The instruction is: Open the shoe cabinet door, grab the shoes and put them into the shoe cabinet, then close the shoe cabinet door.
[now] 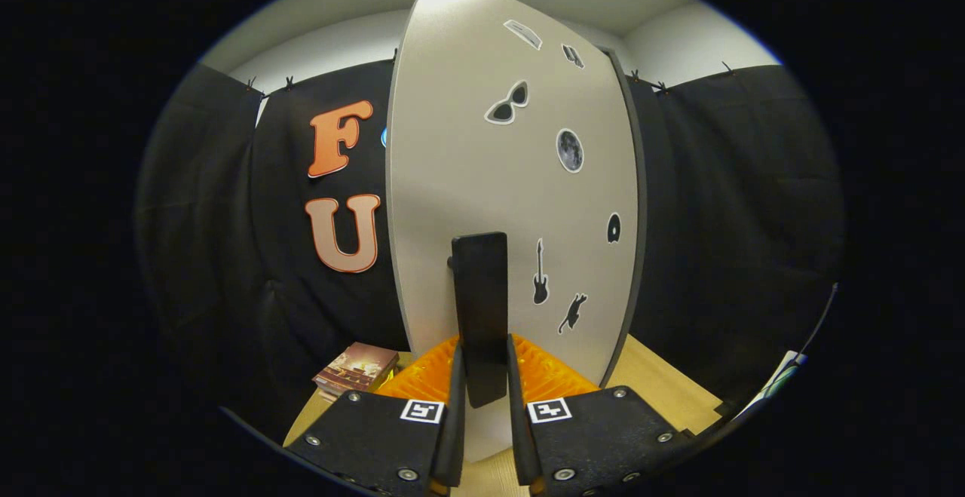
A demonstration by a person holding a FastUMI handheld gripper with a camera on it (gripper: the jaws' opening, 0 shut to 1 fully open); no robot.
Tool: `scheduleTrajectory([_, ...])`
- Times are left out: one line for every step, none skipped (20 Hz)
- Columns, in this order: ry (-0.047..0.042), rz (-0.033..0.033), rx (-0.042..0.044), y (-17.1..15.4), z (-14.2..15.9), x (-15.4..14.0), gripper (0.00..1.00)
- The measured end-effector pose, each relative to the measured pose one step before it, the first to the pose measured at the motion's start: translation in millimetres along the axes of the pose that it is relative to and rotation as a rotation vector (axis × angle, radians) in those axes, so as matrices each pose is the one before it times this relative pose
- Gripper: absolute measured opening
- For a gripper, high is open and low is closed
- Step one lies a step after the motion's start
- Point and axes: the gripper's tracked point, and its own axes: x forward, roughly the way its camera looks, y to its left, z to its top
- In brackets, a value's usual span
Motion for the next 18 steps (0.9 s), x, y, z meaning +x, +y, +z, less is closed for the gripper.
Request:
scheduleTrajectory([0.00246,-0.00526,0.00646,-3.65,-0.92,-3.05,0.27])
scheduleTrajectory([0.00046,-0.0056,0.00048,-4.33,-0.16,-3.41,0.26])
scheduleTrajectory([0.00302,-0.00605,-0.00524,-5.01,-0.78,-3.26,0.26])
scheduleTrajectory([-0.00206,-0.00506,-0.00334,-4.47,-0.13,-3.58,0.26])
scheduleTrajectory([-0.00165,-0.00439,0.0009,-4.6,-0.54,-3.14,0.25])
scheduleTrajectory([-0.00426,-0.00232,0.00157,-5.16,-0.74,-4.52,0.25])
scheduleTrajectory([-0.00326,-0.00138,0.0,-4.74,-0.55,-4.52,0.25])
scheduleTrajectory([-0.0055,-0.00168,-0.00392,-4.53,-0.17,-3.54,0.22])
scheduleTrajectory([-0.00284,-0.0027,-0.00482,-5.36,-0.32,-5.21,0.21])
scheduleTrajectory([-0.00042,-0.00352,-0.00043,-5.66,-1.44,-4.56,0.21])
scheduleTrajectory([0.00174,-0.00419,0.00533,-4.78,-0.08,-5.34,0.21])
scheduleTrajectory([0.00155,-0.00475,0.00822,-4.76,-1.51,-3.59,0.21])
scheduleTrajectory([0.0054,-0.00617,0.01158,-2.16,-0.39,-2.99,0.21])
scheduleTrajectory([0.00652,-0.00854,0.01395,-2.51,-1.46,-2.42,0.21])
scheduleTrajectory([0.00581,-0.0107,0.01237,-4.45,-1.14,-3.95,0.21])
scheduleTrajectory([0.00378,-0.02363,0.00445,-10.42,-1.9,-4.44,0.21])
scheduleTrajectory([-0.00295,-0.06528,-0.02057,-19.47,-1.13,-4.39,0.21])
scheduleTrajectory([-0.0163,-0.10121,-0.04818,-31.36,0.13,1.58,0.2])
